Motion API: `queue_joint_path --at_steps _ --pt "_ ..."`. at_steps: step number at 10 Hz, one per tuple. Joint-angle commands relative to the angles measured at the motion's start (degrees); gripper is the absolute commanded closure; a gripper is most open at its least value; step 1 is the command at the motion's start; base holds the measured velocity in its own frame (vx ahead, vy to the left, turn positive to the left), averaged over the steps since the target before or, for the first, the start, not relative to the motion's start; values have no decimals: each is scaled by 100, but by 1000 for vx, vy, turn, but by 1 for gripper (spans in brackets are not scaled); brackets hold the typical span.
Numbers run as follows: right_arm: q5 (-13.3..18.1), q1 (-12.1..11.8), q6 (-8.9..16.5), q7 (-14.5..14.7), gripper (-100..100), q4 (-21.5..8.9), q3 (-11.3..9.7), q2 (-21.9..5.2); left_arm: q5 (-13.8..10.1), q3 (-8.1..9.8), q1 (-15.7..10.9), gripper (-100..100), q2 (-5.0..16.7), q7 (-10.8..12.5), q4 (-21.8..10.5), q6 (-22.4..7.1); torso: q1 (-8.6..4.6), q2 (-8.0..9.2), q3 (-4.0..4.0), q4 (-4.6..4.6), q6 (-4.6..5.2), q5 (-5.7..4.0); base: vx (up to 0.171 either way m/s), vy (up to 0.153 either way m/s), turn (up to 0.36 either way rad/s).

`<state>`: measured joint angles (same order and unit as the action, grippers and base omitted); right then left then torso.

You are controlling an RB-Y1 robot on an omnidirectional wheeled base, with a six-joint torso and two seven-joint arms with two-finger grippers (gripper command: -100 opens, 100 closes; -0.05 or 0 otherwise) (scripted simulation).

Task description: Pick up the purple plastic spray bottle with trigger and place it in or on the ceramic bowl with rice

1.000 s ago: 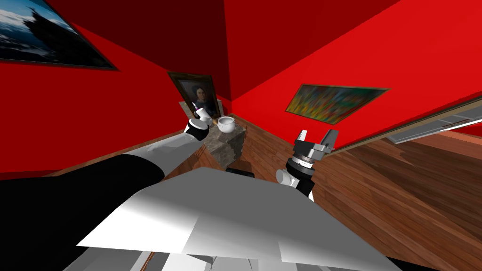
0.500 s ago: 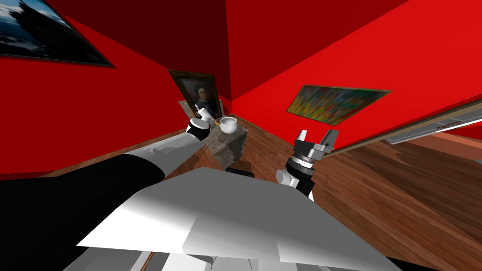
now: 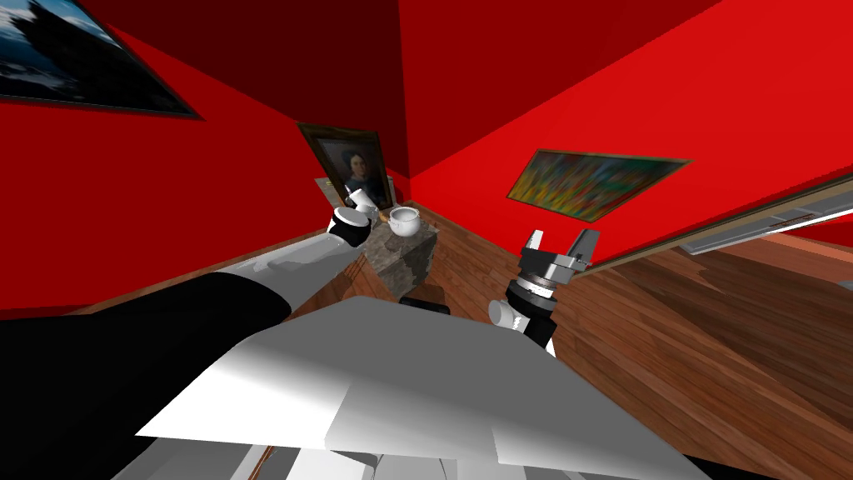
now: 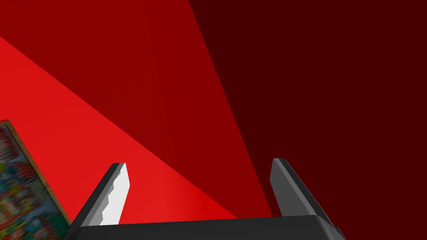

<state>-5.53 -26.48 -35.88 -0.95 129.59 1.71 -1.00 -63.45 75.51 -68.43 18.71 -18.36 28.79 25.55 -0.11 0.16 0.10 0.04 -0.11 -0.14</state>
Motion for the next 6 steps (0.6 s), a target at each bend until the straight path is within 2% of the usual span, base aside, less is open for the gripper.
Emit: queue_joint_path --at_steps 1,2,3,4,5,6 --pt "0 0 0 0 0 0 0 0 -49 99 -93 -100 -51 -205 104 31 0 0 0 0 0 0 -18 16 -30" --pt "0 0 0 0 0 0 0 0 -71 157 -227 -100 -20 -348 76 104 0 3 1 0 -1 1 -19 17 -27" --pt "0 0 0 0 0 0 0 0 -71 157 -227 -100 -20 -348 76 104 1 4 2 1 -1 1 -14 12 -16" --pt "0 0 0 0 0 0 0 0 -93 216 -360 -100 11 -491 47 177 0 3 1 0 -1 1 -18 15 -23" --pt "0 0 0 0 0 0 0 0 -93 216 -360 -100 11 -491 47 177 1 4 2 0 -1 1 -10 10 -26" --pt "0 0 0 0 0 0 0 0 -115 274 -494 -100 42 -633 19 250 -1 2 1 0 -1 1 -15 12 -15"
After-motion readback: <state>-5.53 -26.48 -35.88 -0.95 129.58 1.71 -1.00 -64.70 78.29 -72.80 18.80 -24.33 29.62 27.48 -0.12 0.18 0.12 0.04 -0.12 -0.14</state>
